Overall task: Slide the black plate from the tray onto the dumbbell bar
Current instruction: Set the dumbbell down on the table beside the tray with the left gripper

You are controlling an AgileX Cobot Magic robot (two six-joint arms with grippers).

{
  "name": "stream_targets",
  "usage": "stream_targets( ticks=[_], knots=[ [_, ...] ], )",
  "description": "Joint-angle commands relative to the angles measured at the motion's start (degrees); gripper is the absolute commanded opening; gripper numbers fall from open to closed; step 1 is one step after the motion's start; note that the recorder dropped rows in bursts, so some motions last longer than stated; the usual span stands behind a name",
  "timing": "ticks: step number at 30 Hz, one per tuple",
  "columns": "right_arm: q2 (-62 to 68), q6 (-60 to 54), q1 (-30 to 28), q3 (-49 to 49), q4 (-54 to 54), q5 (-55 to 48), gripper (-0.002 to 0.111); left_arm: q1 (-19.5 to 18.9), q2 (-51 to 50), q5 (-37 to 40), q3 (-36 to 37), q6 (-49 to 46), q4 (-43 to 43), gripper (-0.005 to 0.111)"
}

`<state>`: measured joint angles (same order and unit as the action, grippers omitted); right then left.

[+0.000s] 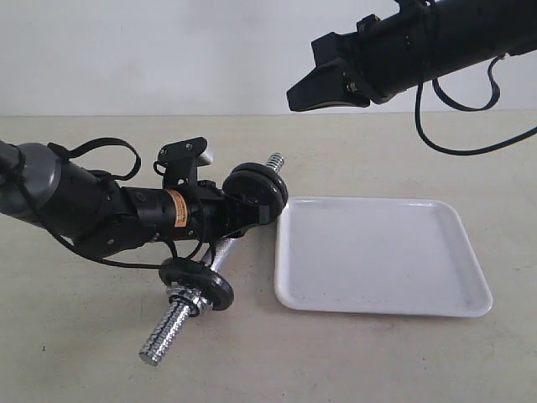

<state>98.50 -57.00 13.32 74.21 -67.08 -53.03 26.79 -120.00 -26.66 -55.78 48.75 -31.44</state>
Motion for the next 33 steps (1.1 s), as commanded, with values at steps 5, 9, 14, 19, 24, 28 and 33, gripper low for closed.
stream_targets(
  ticks=[5, 9, 14, 19, 24, 28, 33],
  knots=[
    [-0.7, -0.5, -0.1, 0.4, 0.1, -0.2, 0.000, 0.1, 0.2, -5.8, -0.6, -3.6, -0.7, 0.036],
    [-0.7, -0.5, -0.1, 0.4, 0.1, -0.2, 0.000, 0.1, 0.2, -5.8, -0.6, -3.6, -0.7, 0.036],
    [-0.7, -0.5, -0.1, 0.4, 0.1, -0.2, 0.000, 0.1, 0.2, -5.8, -0.6, -3.6, -0.6, 0.036],
    [-0.7, -0.5, -0.1, 0.4, 0.1, -0.2, 0.000, 0.1, 0.2, -5.8, -0.6, -3.6, -0.6, 0.036],
    [-0.7, -0.5, -0.1, 0.4, 0.1, -0.3, 0.000, -0.5, 0.2, -4.6, -0.6, -3.8, -0.4, 0.036],
    [-0.7, -0.5, -0.1, 0.4, 0.1, -0.5, 0.000, -1.6, 0.3, -2.4, -0.6, -3.8, -1.8, 0.036],
    [-0.7, -0.5, -0.1, 0.4, 0.1, -0.2, 0.000, -1.6, 0.3, -2.4, -0.6, -3.8, -2.5, 0.036]
  ],
)
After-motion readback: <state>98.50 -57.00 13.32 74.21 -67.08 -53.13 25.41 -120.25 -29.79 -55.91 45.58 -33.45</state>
